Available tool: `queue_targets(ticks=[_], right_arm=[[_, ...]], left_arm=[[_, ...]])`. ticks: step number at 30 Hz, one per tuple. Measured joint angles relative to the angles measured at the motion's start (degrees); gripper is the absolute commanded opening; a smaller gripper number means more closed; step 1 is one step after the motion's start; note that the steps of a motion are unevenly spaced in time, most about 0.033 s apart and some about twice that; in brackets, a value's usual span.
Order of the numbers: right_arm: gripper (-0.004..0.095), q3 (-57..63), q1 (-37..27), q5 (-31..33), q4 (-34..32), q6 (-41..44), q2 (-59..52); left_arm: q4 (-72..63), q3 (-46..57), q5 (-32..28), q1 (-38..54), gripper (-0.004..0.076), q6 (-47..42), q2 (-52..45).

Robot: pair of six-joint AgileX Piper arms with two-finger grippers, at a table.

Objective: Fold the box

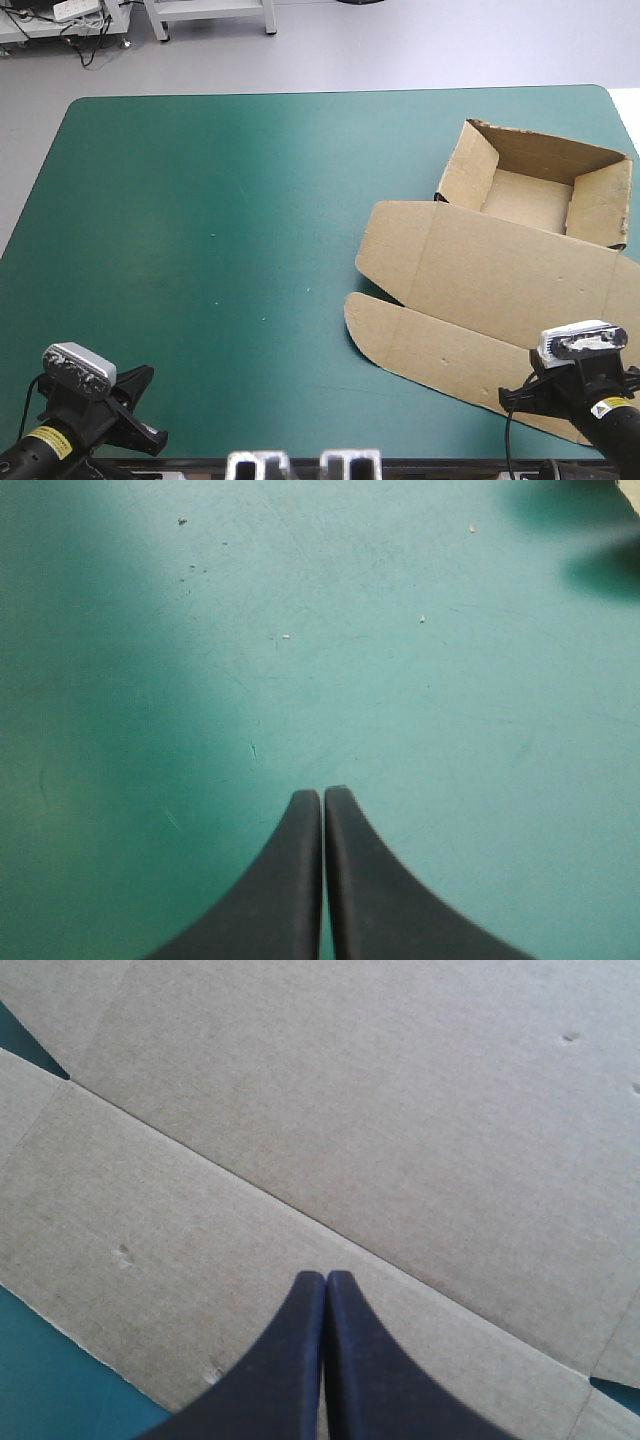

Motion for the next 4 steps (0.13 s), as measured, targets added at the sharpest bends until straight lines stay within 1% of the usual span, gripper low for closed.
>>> queue_targets(ticks=[4], right_arm=[[-0.0019,0.0,0.0,0.0,0.0,0.0,0.0]], left_arm=[[0.0,0.0,0.0,0.0,-0.0004,0.0,0.0]])
